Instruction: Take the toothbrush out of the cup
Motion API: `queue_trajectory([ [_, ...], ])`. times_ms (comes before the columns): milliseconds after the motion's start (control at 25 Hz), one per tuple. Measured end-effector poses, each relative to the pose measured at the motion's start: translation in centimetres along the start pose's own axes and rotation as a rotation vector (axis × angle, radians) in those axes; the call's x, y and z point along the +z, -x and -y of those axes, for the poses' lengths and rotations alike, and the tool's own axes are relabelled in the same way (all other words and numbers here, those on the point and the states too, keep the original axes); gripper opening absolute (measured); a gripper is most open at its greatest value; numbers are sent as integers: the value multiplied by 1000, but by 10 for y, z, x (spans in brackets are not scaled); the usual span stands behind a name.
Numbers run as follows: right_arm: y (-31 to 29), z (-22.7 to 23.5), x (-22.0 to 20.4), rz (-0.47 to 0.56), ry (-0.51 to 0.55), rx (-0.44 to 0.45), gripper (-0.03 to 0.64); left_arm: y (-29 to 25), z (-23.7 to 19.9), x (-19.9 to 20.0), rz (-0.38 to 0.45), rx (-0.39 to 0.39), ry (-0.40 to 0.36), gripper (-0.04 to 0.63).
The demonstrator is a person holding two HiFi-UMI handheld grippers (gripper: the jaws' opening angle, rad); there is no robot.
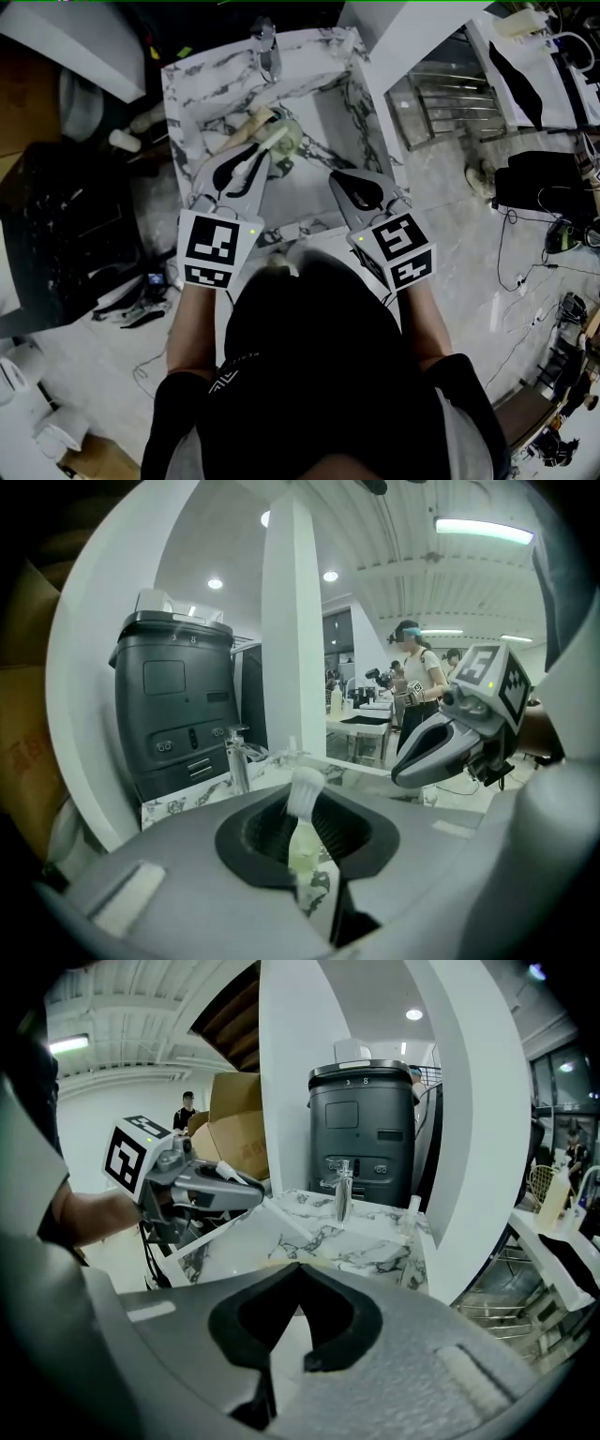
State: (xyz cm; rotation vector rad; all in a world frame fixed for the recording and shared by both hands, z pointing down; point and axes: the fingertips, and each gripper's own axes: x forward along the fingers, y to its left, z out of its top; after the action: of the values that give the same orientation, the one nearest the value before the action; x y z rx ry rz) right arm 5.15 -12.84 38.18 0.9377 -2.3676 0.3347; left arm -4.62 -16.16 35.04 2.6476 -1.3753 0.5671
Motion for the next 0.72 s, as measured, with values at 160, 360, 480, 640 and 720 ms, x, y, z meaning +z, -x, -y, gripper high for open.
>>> queue_trajectory([
  [160, 7, -6, 6, 16, 9, -21, 3, 20, -1, 9, 25, 10, -14, 66],
  [360, 14, -12, 8, 31, 10, -48, 3, 45, -2, 12, 46, 31, -23, 66],
  [480, 17, -18, 8, 36, 10, -58, 3, 60, -5, 13, 57, 46, -26, 66],
  [640, 21, -24, 8, 41, 7, -70, 3, 78, -6, 16, 74, 59, -34, 66],
  [720, 22, -28, 8, 43, 9, -74, 3, 86, -5, 16, 81, 62, -37, 66],
])
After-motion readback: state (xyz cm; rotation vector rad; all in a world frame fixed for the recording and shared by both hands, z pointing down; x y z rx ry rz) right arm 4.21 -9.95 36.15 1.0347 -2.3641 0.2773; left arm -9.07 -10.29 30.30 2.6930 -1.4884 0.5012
